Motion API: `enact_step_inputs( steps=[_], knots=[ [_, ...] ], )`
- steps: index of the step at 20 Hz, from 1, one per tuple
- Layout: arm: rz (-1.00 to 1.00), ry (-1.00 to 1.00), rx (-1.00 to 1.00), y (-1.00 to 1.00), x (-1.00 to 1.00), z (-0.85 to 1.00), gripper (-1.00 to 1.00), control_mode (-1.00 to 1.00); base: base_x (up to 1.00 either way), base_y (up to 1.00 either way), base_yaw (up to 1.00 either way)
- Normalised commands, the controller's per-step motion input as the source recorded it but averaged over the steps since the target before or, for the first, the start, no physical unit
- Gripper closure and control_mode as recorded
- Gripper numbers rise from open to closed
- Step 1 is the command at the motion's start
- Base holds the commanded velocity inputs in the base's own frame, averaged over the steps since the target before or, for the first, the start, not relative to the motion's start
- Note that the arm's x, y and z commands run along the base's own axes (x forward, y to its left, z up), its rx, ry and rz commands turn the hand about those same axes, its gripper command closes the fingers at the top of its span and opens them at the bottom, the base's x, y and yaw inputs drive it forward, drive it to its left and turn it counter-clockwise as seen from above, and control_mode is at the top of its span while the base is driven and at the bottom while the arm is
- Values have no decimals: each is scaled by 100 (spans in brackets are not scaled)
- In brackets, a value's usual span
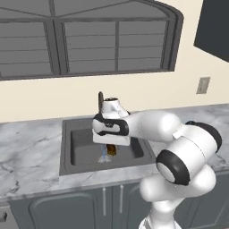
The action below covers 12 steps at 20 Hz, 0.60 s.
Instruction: Turn on the sink faucet. Then move the sweet potato from the counter to the sink. Turn off the sink. Move the vegetable from the sink to the pot next to the stove. Finally move the pot to the rear left burner.
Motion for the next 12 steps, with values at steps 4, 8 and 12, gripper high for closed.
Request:
enact_step_inputs(
  steps=[4, 8, 12],
  knots=[
    [0, 0, 0, 0, 0, 0, 100, 100, 41, -42, 0],
    [0, 0, 0, 0, 0, 0, 100, 100, 43, -44, 0],
    [0, 0, 0, 0, 0, 0, 100, 100, 33, -14, 1]
  ],
)
